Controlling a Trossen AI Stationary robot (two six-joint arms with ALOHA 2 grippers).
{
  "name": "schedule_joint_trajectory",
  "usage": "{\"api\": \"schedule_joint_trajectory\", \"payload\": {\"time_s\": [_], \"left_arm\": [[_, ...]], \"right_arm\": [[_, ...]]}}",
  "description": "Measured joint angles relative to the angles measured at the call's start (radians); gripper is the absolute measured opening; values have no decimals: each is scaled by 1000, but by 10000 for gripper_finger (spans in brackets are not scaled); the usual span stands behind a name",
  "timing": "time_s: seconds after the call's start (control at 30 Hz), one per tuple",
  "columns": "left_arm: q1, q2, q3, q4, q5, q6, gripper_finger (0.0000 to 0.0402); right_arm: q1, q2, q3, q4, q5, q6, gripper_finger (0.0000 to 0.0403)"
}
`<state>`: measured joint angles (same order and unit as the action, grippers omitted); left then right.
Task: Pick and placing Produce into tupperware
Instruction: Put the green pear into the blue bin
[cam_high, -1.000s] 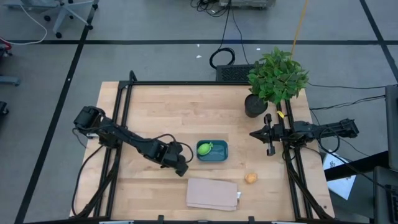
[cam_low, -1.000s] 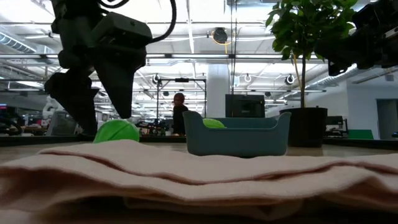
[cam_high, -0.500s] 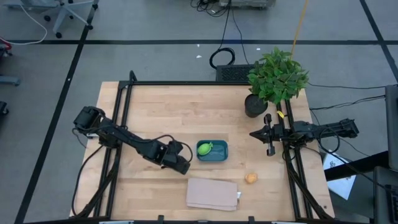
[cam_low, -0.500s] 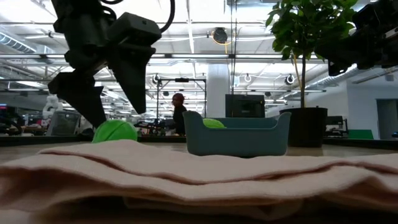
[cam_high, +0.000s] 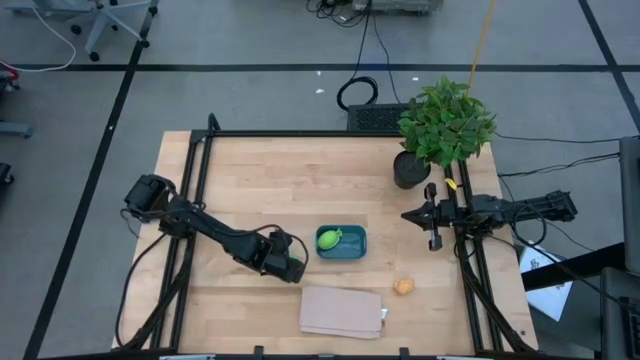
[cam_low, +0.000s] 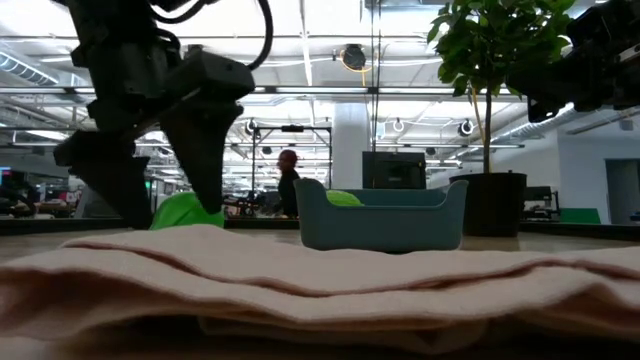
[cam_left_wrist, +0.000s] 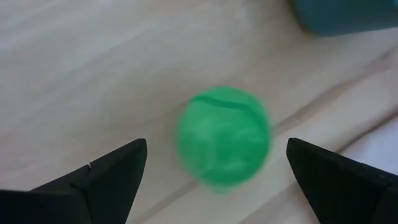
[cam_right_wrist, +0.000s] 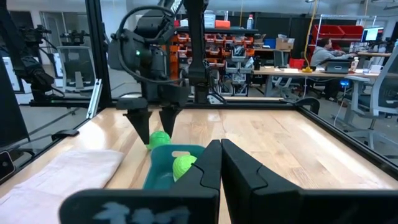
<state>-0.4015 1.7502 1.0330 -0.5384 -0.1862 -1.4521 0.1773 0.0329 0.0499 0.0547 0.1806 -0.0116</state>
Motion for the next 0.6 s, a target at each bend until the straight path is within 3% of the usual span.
{"api": "schedule_joint_trajectory", "payload": {"time_s": [0.6], "left_arm": [[43, 32, 1, 35, 29, 81, 392]], "right_arm": [[0, 17, 0, 2, 0, 0, 0]]}}
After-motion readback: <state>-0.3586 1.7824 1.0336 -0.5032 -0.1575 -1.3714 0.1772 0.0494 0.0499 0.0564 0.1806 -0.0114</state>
